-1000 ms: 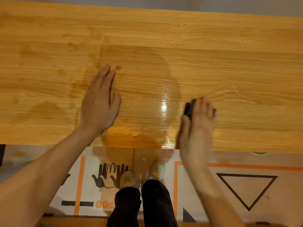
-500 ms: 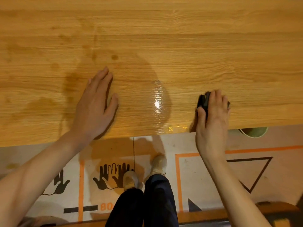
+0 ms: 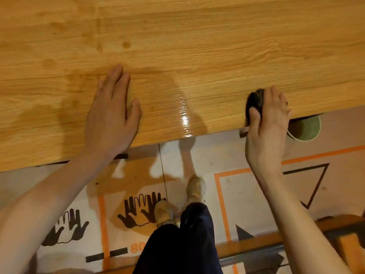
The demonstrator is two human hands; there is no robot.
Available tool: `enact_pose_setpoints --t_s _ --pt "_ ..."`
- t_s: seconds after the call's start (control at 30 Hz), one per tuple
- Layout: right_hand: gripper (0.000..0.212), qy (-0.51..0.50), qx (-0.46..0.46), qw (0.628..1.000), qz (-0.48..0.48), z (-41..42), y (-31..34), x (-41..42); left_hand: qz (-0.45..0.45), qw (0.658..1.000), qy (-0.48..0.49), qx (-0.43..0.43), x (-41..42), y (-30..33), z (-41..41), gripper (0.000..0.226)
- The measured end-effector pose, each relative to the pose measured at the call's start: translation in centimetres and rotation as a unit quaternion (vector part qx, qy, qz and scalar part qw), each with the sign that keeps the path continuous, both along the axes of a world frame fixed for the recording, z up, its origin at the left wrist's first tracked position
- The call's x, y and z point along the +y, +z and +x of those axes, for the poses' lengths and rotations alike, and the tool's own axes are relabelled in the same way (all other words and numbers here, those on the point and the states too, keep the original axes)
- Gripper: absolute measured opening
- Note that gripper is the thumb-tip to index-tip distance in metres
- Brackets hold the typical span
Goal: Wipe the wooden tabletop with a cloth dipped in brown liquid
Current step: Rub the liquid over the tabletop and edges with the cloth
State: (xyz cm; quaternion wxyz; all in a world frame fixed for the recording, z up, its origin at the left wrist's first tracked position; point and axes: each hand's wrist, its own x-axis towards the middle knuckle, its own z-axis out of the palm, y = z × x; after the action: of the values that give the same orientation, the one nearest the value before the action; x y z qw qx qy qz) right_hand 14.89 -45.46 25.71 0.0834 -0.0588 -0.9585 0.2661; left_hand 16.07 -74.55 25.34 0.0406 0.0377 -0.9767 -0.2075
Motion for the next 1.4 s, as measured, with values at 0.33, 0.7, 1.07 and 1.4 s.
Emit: enact_pose_setpoints --t_s 0.33,0.7,1.07,1.4 --pt "0.044 0.177 0.100 0.978 -0.038 4.3 -2.3 -9.9 -0.011 1.000 0.008 0.008 0.2 0.1 0.0 0.056" --pt "0.045 -0.014 0.230 0.938 -0.260 4.4 -6.1 -11.7 -0.021 1.000 0.010 0.013 0.0 -0.4 0.0 0.056" --pt "0.052 -0.002 0.205 0.963 -0.176 4.1 -6.5 -5.9 -0.023 1.000 0.008 -0.011 -0.1 -0.3 0.1 0.058" --pt "0.063 0.186 0.178 0.966 -0.010 5.3 -5.9 -6.8 0.025 0.999 -0.018 -0.013 -0.5 0.5 0.3 0.057"
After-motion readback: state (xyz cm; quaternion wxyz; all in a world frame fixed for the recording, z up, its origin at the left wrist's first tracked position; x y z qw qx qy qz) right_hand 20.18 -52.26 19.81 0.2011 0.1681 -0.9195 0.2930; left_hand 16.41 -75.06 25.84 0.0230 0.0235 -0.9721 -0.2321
